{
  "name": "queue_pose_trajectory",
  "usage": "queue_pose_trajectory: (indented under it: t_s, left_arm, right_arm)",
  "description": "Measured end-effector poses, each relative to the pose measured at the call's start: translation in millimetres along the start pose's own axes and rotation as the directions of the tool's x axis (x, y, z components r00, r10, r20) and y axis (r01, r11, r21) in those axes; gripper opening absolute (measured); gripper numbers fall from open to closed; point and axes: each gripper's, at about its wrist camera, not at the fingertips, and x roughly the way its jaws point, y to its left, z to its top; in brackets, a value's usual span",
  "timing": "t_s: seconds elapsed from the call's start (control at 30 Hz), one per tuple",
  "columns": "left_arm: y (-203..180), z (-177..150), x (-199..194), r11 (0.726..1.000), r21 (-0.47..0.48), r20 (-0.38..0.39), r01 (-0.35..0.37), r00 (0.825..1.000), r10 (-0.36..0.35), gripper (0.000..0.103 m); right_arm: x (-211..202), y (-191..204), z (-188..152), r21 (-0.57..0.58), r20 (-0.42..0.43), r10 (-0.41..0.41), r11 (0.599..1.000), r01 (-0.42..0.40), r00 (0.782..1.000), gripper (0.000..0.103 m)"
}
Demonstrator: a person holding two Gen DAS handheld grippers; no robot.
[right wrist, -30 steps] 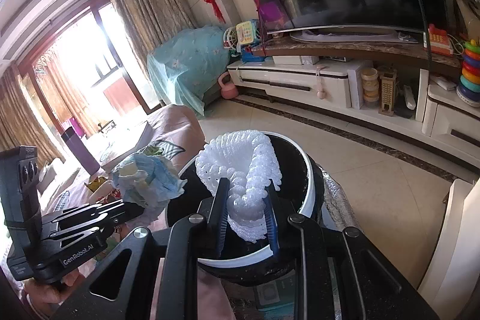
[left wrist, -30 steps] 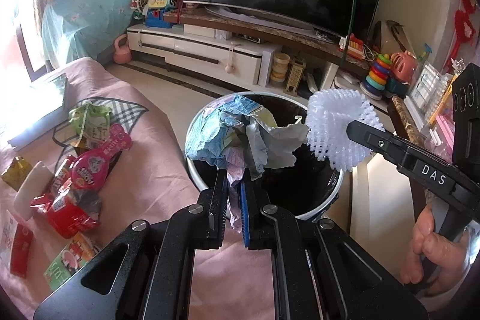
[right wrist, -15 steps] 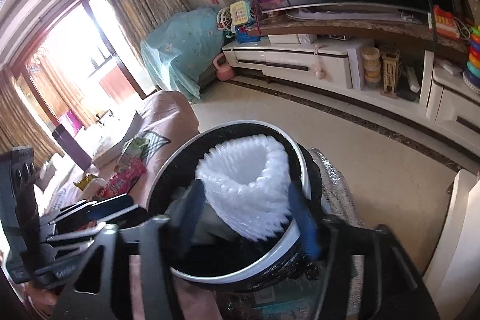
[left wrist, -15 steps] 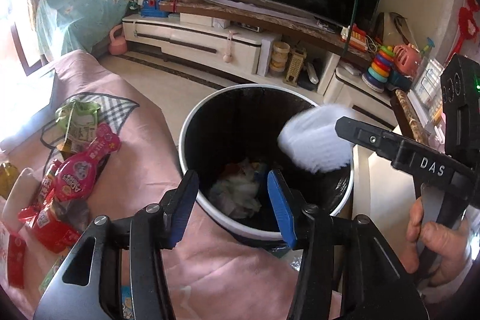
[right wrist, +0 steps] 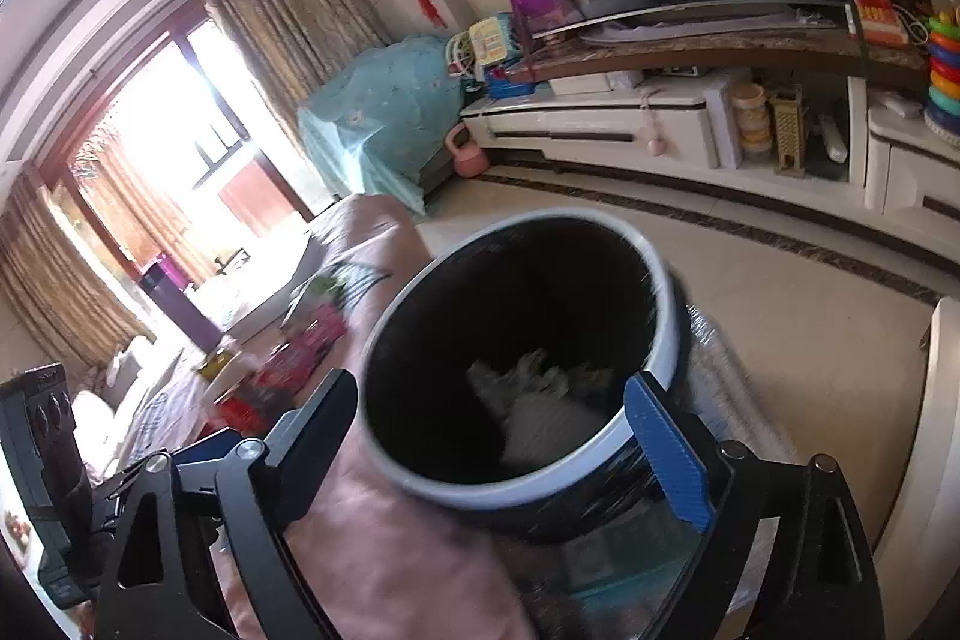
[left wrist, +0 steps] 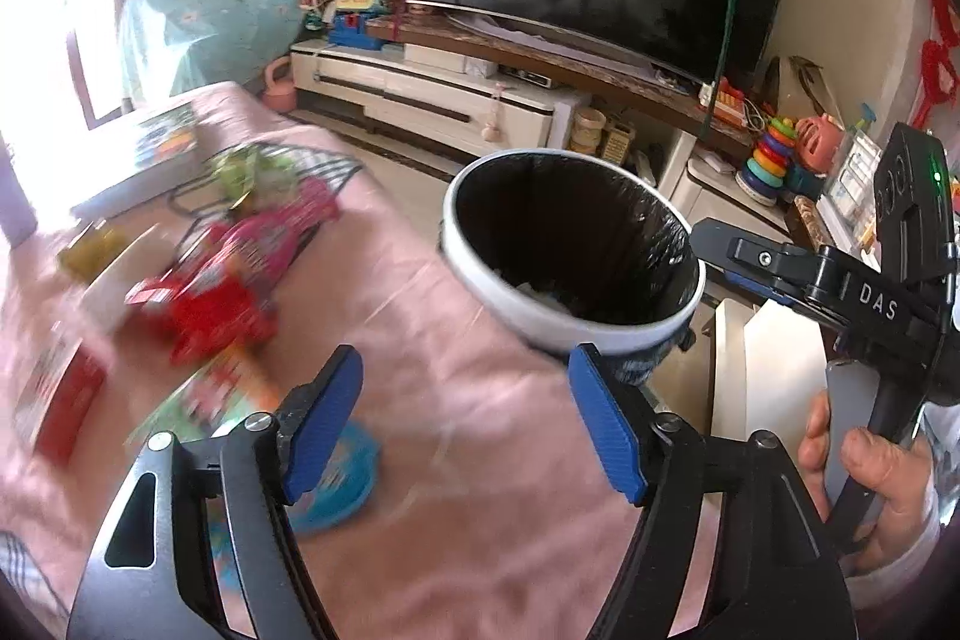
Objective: Collect trash
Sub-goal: 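Move both open tools back toward the milk cartons on the table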
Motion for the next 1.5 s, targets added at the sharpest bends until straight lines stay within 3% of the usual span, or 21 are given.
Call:
queue_pose_trajectory:
  t_s: [0.37, 0.83, 1.23, 1.5]
  left_arm:
    - [61, -50, -55, 0.991, -0.105, 0.029, -0.083, 0.996, 0.087, 0.074]
    - [148, -103, -96, 0.947, -0.253, 0.005, -0.2, 0.978, 0.208, 0.074]
    - [191, -96, -93, 0.942, -0.235, -0.03, -0.24, 0.97, 0.24, 0.074]
    - [227, -67, -66, 0.951, -0.177, -0.074, -0.252, 0.967, 0.242, 0.076]
  right_arm:
    - [-2, 56, -46, -0.053, -0.045, 0.075, 0.996, -0.078, 0.996, 0.094]
    - [19, 131, -86, -0.213, -0.14, 0.142, 0.962, -0.17, 0.98, 0.094]
    - [49, 178, -98, -0.354, -0.223, 0.161, 0.906, -0.233, 0.961, 0.094]
    - [80, 202, -95, -0.484, -0.284, 0.132, 0.835, -0.261, 0.95, 0.094]
